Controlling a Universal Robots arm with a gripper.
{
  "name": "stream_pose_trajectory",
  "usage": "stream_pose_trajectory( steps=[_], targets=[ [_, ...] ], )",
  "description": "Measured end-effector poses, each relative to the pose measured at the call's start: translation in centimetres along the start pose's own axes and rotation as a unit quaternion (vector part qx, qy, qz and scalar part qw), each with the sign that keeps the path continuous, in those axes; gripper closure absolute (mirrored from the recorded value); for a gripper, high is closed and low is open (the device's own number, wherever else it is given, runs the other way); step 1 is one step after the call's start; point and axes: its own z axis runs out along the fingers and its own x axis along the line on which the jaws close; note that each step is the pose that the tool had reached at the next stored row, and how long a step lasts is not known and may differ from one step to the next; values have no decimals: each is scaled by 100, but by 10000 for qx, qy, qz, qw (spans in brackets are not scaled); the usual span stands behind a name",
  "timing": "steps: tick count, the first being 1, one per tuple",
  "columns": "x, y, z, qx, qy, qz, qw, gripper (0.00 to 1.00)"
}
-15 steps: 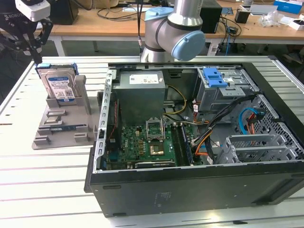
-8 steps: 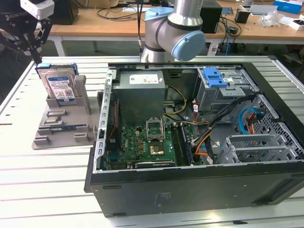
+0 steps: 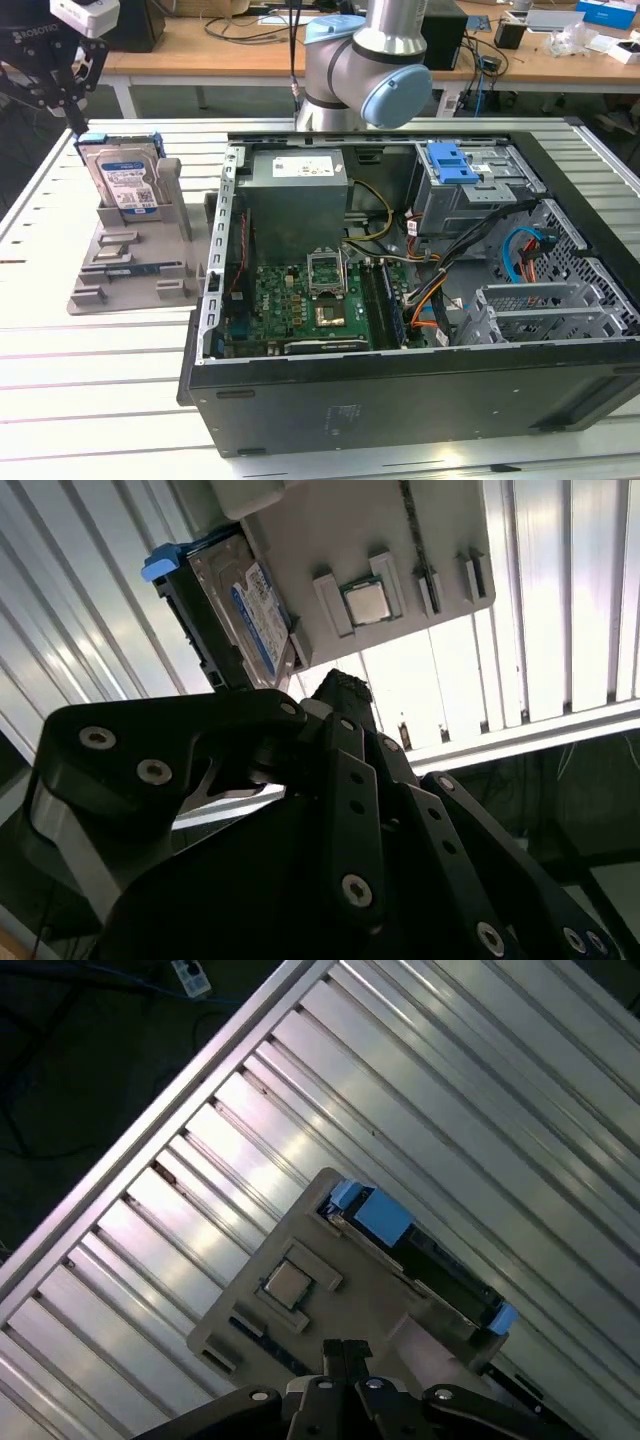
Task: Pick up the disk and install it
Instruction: 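Pick up the disk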
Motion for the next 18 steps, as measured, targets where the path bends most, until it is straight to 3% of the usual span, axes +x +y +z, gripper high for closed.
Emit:
stream_pose_trajectory(
  steps=[6,10,16,18],
  targets=[
    [0,0,0,-8,11,-347,9994,89],
    [0,0,0,-15,20,-626,9980,89],
    [-1,1,0,-26,44,-1223,9925,89],
    [-2,2,0,-7,77,-1372,9905,89]
  ],
)
